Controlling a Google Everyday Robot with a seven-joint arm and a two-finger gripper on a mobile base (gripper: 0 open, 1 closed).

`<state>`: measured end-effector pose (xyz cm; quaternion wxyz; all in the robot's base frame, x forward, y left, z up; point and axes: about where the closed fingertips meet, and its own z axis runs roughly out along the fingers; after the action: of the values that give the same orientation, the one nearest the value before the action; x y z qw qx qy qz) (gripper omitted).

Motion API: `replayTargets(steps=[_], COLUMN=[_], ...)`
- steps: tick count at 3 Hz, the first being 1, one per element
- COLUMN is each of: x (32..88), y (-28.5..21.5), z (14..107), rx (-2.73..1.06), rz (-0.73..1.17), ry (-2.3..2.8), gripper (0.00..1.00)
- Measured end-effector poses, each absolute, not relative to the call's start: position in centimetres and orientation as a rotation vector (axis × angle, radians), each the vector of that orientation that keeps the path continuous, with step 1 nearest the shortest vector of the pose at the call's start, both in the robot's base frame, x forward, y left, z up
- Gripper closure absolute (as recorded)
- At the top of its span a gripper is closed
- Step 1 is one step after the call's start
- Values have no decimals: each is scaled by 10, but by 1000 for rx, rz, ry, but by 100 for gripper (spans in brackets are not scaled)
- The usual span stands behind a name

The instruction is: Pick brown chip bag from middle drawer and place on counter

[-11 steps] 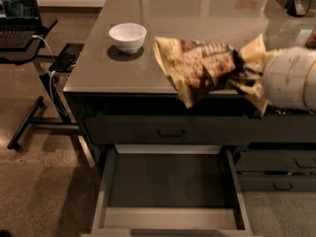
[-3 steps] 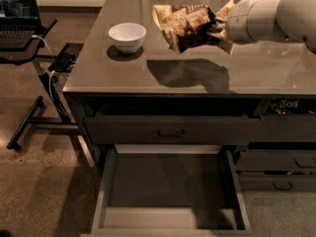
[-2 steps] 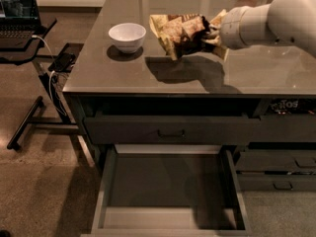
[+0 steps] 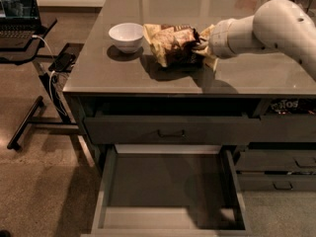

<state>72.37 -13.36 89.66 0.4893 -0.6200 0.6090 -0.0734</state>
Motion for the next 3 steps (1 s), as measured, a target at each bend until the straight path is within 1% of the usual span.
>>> replayTargets(steps=[1,3], x=[724,724], y=[-134,-134], z=[897,897], rx=[-1506,-1506], rz=[-178,-178], ry=[1480,1480], gripper=[81,34])
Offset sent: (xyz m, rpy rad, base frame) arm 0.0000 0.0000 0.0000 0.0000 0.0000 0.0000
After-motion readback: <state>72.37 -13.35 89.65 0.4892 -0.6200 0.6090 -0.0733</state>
